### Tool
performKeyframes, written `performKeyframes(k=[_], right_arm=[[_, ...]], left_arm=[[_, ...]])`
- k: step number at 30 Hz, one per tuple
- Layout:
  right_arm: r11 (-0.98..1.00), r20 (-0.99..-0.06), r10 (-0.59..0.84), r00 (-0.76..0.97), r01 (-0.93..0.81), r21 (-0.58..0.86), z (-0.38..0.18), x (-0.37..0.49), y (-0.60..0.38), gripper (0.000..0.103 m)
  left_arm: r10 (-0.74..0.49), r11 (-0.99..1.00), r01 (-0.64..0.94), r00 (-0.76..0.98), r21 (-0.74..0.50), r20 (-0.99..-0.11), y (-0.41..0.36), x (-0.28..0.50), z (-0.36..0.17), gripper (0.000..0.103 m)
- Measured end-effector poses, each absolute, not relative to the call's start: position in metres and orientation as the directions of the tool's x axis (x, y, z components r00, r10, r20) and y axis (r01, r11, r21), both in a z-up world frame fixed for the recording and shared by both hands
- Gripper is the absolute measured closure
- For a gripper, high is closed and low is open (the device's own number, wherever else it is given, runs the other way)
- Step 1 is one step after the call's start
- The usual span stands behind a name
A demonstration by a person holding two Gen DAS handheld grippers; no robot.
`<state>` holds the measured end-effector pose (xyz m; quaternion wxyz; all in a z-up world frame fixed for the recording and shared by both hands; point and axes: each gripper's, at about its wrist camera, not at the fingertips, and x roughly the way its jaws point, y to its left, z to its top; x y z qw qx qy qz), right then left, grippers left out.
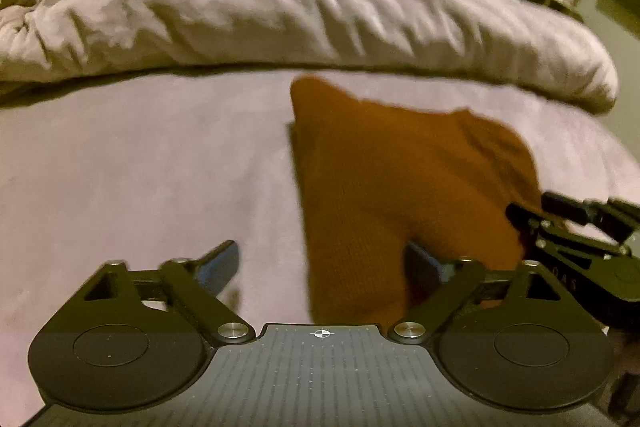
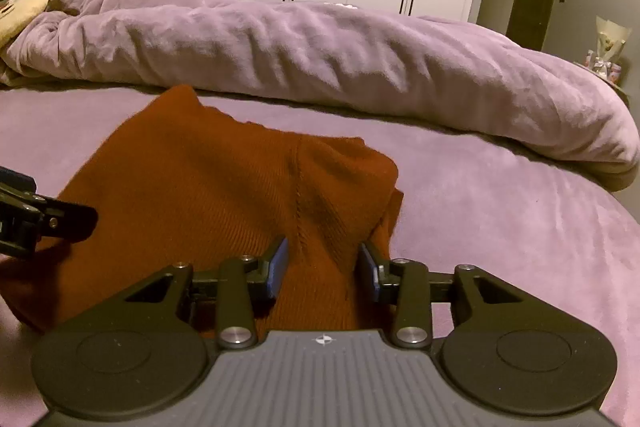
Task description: Fold small clothes
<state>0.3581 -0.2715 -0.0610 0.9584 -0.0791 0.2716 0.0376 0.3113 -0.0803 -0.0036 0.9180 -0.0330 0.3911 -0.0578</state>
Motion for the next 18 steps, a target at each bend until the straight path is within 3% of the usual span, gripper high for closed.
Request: performKeyframes(k=[5, 8, 14, 18], right_arm=[[0.990, -0.464, 0.048, 0.884, -0.104, -0.095, -0.036, 0.355, -0.272, 0.065], [0.989, -0.467, 0.027, 0.884, -0.091, -0.114, -0.034, 0.371, -0.266, 0.065], [0.986, -0.475, 0.000, 0.880, -0.079, -0.146, -0.043, 0.405, -0.256, 0.066], [0.986, -0.480, 0.007, 0.877, -0.086, -0.143, -0.044, 0.422, -0.252, 0.063]], left_arm=[[-0.092, 0.994, 0.031, 0.727, -0.101, -0.681, -0.081, 0.328, 0.016, 0.019], [-0.050, 0.998, 0.015, 0.719, -0.057, -0.693, -0.091, 0.351, 0.004, 0.016], [-0.031, 0.994, -0.048, 0.760, -0.103, -0.649, -0.100, 0.375, -0.010, 0.010], [-0.001, 0.994, -0.072, 0.745, -0.081, -0.667, -0.108, 0.396, -0.022, 0.008]])
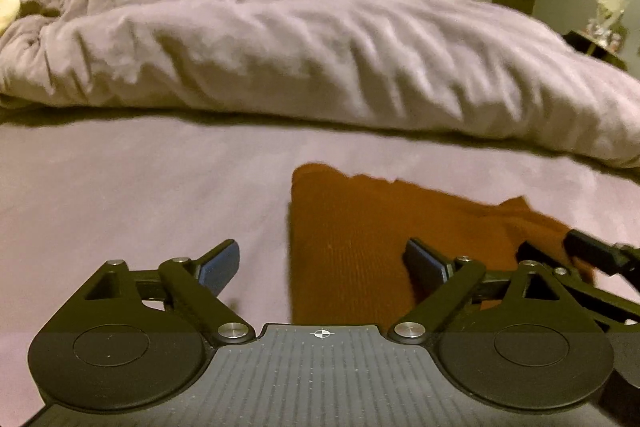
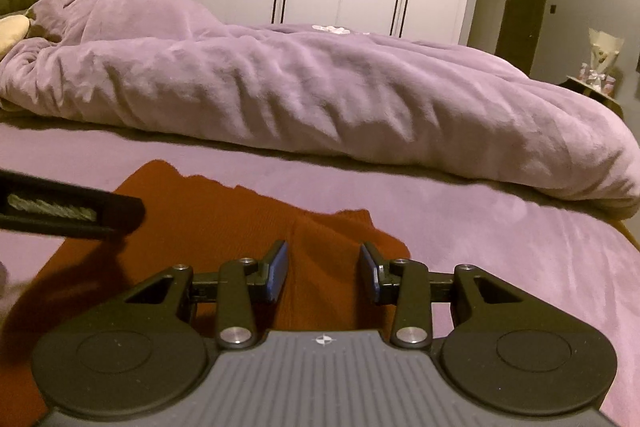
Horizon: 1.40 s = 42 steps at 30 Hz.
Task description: Fold small clothes
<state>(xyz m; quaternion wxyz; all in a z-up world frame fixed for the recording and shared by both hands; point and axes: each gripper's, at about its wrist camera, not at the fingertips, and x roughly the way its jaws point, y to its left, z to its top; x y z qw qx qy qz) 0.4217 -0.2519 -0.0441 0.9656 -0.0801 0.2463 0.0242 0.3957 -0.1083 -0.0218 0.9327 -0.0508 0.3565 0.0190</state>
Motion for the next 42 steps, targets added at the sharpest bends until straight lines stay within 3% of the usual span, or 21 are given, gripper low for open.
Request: performKeyframes(k=[7, 13, 22, 26, 30, 35, 38, 40, 42], right_arm=[[0.981, -0.479, -0.023, 0.877, -0.072, -0.178, -0.070, 0.440, -0.256, 0.041], [0.993, -0.474, -0.038, 0.880, -0.021, -0.118, -0.082, 0.444, -0.269, 0.026], [0.999, -0.461, -0.021, 0.887, 0.001, -0.043, -0.093, 0.445, -0.278, 0.019], [0.998, -0.496, 0.053, 0.866, -0.031, 0.054, -0.080, 0.442, -0.291, 0.016], [0.926, -0.581, 0.289, 0.761, -0.069, 0.370, -0.073, 0.427, -0.333, 0.013], [0.819, -0.580, 0.450, 0.679, -0.054, 0.572, -0.087, 0.403, -0.378, 0.014], [0.769, -0.560, 0.498, 0.662, -0.040, 0.638, -0.091, 0.406, -0.387, 0.015], [0.731, -0.545, 0.548, 0.635, -0.046, 0.681, -0.093, 0.418, -0.385, 0.030], [0.705, -0.542, 0.575, 0.613, -0.035, 0.708, -0.098, 0.428, -0.382, 0.032]], left_arm=[[0.009, 0.983, -0.135, 0.710, -0.124, -0.704, -0.106, 0.407, -0.046, 0.005], [0.040, 0.982, -0.153, 0.735, -0.108, -0.676, -0.111, 0.408, -0.053, 0.002], [0.055, 0.977, -0.174, 0.763, -0.122, -0.645, -0.112, 0.406, -0.056, 0.001], [-0.087, 0.958, -0.133, 0.713, -0.255, -0.696, -0.083, 0.400, -0.037, 0.001], [-0.246, 0.928, -0.048, 0.668, -0.370, -0.703, -0.051, 0.379, -0.018, 0.001], [-0.498, 0.821, 0.011, 0.503, -0.571, -0.706, -0.022, 0.376, -0.031, 0.001], [-0.568, 0.766, -0.008, 0.461, -0.643, -0.682, -0.023, 0.383, -0.044, 0.002], [-0.595, 0.744, -0.010, 0.446, -0.668, -0.669, -0.027, 0.390, -0.049, 0.005], [-0.612, 0.734, 0.002, 0.437, -0.680, -0.659, -0.032, 0.396, -0.049, 0.014]])
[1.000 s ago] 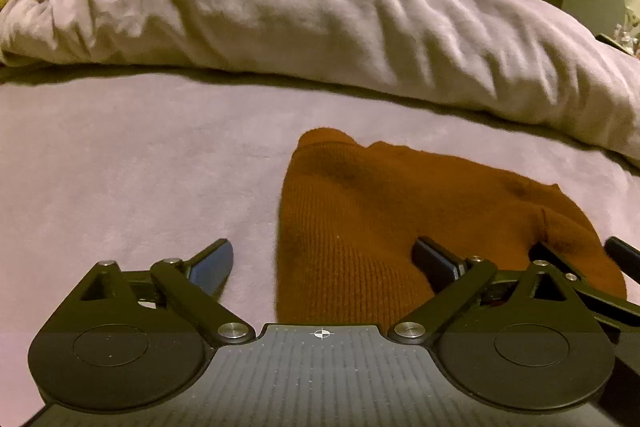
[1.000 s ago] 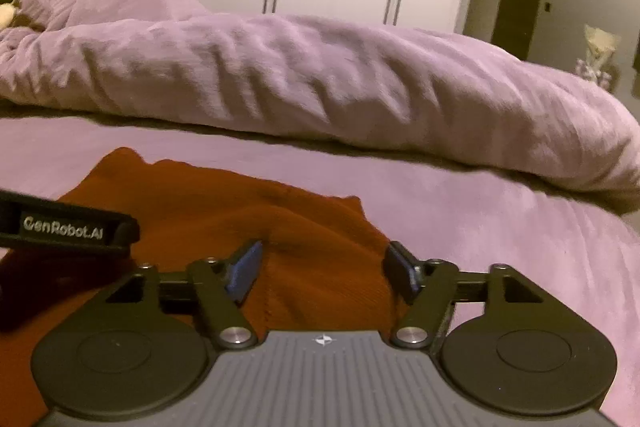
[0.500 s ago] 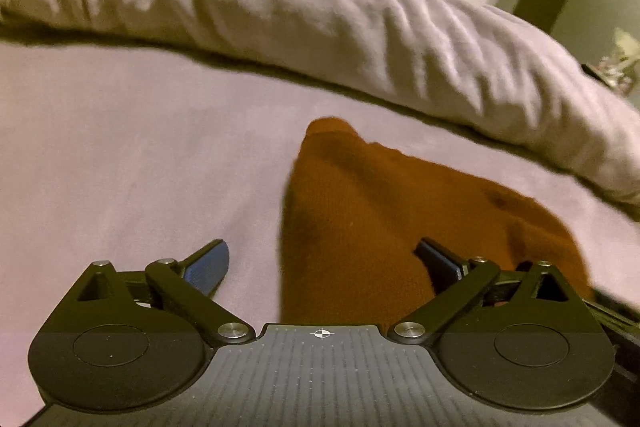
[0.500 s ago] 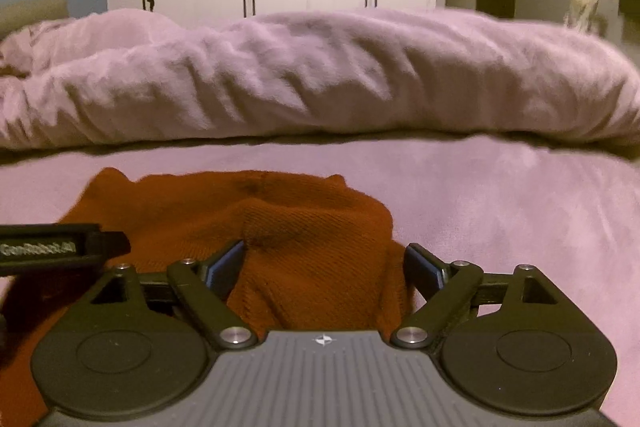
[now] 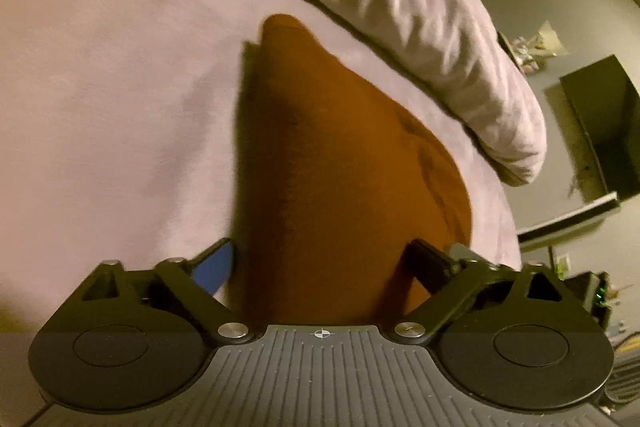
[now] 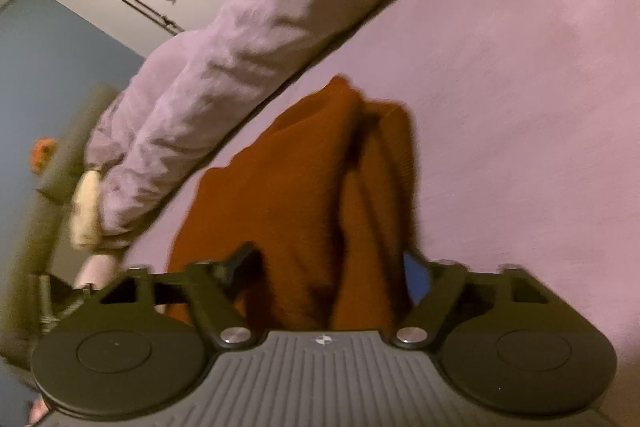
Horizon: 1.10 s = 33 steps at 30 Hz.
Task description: Fold small clothes
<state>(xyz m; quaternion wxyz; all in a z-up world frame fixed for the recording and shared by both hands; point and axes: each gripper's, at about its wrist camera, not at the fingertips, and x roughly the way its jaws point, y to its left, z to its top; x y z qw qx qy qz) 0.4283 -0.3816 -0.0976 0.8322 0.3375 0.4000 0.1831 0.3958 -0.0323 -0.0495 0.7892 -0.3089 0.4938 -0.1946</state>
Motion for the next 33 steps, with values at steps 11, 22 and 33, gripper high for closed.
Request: performKeyframes(k=[11, 22, 33], right_arm=[[0.702, -0.548, 0.600, 0.583, -0.056, 0.710, -0.100, 0.446, -0.369, 0.046], [0.764, -0.533, 0.539, 0.652, -0.111, 0.636, -0.050, 0.425, -0.346, 0.064], [0.762, -0.521, 0.573, 0.633, -0.178, 0.623, -0.022, 0.400, -0.292, 0.065]], left_arm=[[-0.589, 0.761, 0.016, 0.437, -0.649, -0.680, -0.044, 0.404, -0.049, 0.036], [-0.524, 0.817, 0.038, 0.466, -0.576, -0.713, -0.041, 0.386, -0.003, 0.050], [-0.457, 0.851, 0.013, 0.510, -0.524, -0.729, 0.012, 0.348, 0.027, 0.050]])
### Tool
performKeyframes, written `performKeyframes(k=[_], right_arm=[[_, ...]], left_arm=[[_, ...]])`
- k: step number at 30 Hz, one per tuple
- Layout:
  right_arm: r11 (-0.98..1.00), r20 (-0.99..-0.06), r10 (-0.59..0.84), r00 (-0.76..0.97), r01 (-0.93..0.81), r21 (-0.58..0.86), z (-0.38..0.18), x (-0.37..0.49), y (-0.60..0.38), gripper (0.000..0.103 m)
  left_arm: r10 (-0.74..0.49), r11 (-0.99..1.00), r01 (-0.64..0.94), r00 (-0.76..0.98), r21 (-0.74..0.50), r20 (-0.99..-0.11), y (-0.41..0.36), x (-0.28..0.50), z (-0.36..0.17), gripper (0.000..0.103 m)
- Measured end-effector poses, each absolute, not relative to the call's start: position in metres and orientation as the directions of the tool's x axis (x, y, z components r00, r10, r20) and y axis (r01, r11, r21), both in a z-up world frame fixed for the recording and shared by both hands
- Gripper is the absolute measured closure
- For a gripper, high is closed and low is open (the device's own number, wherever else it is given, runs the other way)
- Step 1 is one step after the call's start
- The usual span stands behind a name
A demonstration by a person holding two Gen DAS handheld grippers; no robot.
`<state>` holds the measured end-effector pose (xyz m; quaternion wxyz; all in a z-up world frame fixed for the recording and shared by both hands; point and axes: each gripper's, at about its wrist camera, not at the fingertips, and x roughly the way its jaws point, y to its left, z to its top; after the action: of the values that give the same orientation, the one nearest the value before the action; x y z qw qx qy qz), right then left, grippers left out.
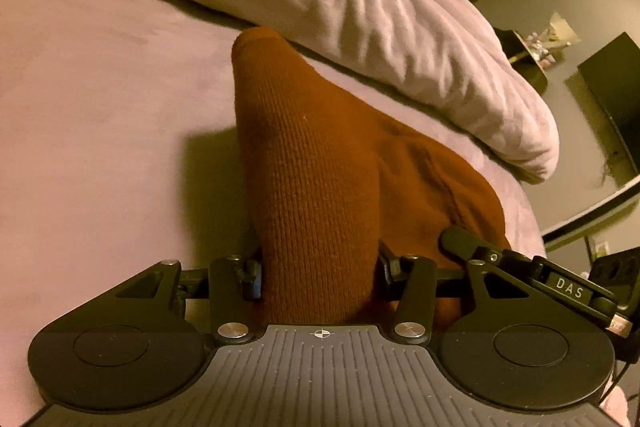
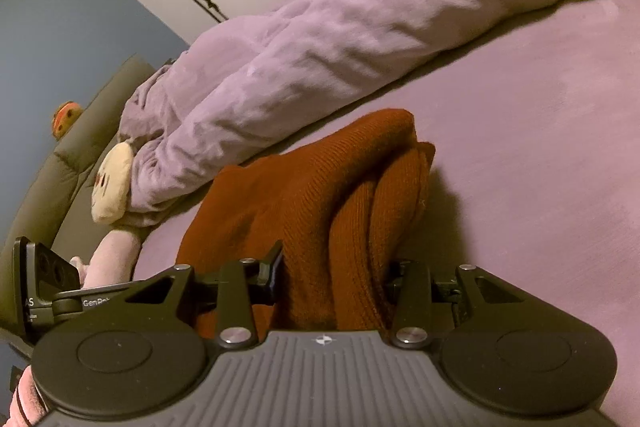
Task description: Fold small clothes
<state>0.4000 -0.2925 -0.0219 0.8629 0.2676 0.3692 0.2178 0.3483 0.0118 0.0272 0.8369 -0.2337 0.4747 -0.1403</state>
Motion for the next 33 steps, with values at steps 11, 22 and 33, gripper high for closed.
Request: performKeyframes(k=[11, 22, 33], right_arm=[[0.834, -0.611, 0.527, 0.591, -0.224, 0.504, -0.038, 0.376, -0.222, 0.064], [0.976, -0.576, 0.219, 0.787, -0.163, 0.147, -0.008, 0.345, -0.207, 0.045], [0.951, -0.632, 0.082, 0.770, -0.250, -0.181, -0.049, 0.356, -0.177, 0.076]], left_arm=[[-0.337, 0.914, -0.032, 0.497, -0.405, -0.800, 0.041, 0.313, -0.002, 0.036], [-0.084, 0.938, -0.208, 0.641, -0.278, -0.763, 0.049, 0.298, 0.018, 0.013], [-0.094, 0.944, -0.192, 0.620, -0.267, -0.779, 0.038, 0.274, -0.001, 0.005]])
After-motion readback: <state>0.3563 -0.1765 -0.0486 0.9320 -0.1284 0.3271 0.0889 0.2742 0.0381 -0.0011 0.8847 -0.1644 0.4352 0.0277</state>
